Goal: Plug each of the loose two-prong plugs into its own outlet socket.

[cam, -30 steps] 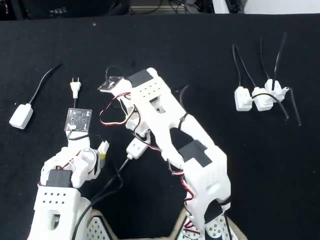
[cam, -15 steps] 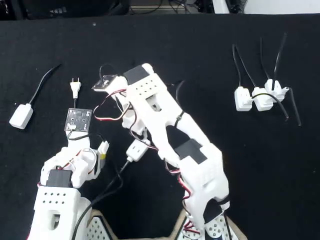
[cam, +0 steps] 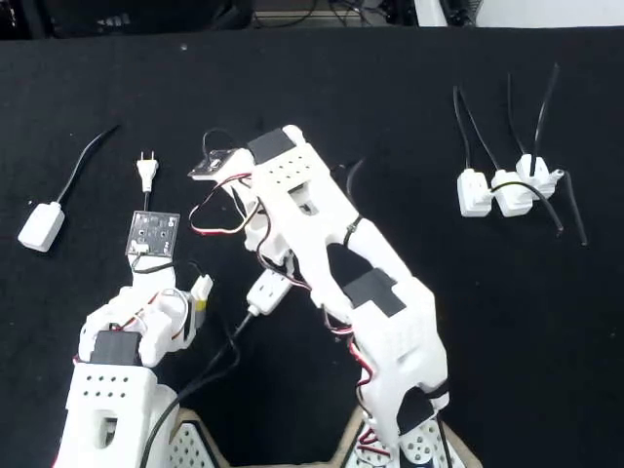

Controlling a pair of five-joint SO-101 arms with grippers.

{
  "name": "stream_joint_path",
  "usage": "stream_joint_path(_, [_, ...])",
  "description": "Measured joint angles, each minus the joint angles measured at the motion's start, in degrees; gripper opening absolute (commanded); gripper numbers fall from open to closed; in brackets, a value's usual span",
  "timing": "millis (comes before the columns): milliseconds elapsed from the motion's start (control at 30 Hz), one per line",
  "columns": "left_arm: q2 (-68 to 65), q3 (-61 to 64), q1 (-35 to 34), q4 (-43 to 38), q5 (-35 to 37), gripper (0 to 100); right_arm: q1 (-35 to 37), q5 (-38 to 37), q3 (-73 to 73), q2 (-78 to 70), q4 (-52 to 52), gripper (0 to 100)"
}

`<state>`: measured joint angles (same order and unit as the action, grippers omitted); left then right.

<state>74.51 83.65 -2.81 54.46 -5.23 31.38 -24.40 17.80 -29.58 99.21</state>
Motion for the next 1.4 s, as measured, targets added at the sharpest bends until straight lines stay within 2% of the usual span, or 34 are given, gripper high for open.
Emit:
stream_joint_path(400, [0.0, 0.0, 0.0, 0.0, 0.0, 20, -0.35, -0.09, -2.46, -2.37, 0.0, 1.0])
stream_joint_path(1200, [0.0, 0.0, 0.0, 0.0, 0.0, 20, 1.58, 1.93, 5.98, -11.34, 0.09, 1.0])
stream_joint_path(1300, [0.0, 0.0, 0.0, 0.0, 0.0, 20, 1.58, 4.57, 2.73, -9.32, -2.29, 1.0])
stream_joint_path(1400, [0.0, 0.0, -0.62, 0.0, 0.0, 20, 1.67, 6.33, -6.24, -3.16, -8.88, 1.0])
